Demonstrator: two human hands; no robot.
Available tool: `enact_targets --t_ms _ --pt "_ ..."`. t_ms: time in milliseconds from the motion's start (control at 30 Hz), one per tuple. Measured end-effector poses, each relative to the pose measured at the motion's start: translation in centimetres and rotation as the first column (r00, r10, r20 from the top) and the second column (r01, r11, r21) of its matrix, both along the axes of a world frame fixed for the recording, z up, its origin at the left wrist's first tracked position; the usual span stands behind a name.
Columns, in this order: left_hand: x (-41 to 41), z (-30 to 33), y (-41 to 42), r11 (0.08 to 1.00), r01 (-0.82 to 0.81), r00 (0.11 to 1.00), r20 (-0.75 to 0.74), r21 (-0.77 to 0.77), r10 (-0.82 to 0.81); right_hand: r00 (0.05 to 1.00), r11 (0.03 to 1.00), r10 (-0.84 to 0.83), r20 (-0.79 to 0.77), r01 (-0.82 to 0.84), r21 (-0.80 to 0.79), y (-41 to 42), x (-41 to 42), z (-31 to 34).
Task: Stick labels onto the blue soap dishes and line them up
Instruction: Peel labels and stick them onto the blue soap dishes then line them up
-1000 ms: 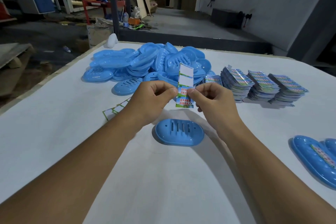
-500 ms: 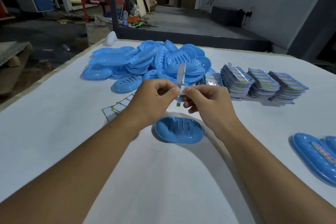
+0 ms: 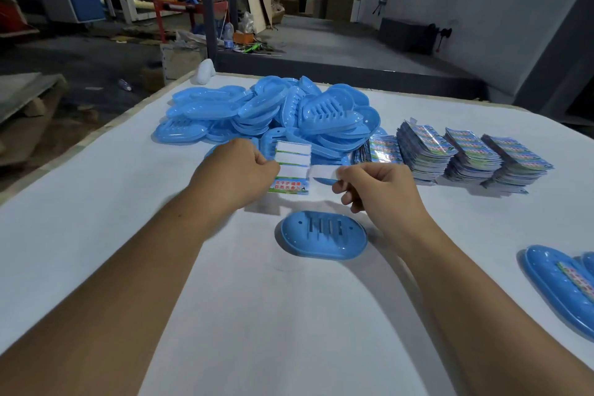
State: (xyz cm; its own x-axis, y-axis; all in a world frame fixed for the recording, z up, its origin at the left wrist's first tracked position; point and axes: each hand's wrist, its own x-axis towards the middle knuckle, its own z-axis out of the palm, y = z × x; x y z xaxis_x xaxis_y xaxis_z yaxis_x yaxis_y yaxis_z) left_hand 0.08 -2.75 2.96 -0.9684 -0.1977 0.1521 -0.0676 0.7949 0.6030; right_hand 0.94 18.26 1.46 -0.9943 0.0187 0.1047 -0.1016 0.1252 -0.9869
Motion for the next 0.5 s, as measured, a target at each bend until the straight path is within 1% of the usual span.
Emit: enact_targets --t_ms 133,233,300,433,500 --pt "0.0 0.6 -1.3 0.984 -0.044 0.995 0.077 -0.171 0.058 0.999 0.999 0.000 0.046 0.002 -0.041 -0.1 0.1 0.1" --pt "-0.3 0.6 -2.7 0.936 -0.061 0.979 0.163 -0.345 0.124 0.996 0.995 0.012 0.093 -0.003 -0.100 -0.2 0.2 0.1" --pt "-0.4 0.6 -3.4 0.894 -0.079 0.966 0.189 -0.442 0.179 0.994 0.993 0.008 0.113 0.005 -0.115 -0.3 0.3 0.1" --pt "-0.2 0.3 -3.7 0.815 -0.127 0.958 0.144 -0.566 0.249 0.992 0.995 -0.013 0.123 0.025 -0.098 -0.4 0.3 0.1" --pt "0.0 0.3 -3.6 0.793 -0.169 0.961 0.082 -0.585 0.265 0.991 0.995 -0.025 0.130 0.037 -0.092 -0.3 0.3 0.1"
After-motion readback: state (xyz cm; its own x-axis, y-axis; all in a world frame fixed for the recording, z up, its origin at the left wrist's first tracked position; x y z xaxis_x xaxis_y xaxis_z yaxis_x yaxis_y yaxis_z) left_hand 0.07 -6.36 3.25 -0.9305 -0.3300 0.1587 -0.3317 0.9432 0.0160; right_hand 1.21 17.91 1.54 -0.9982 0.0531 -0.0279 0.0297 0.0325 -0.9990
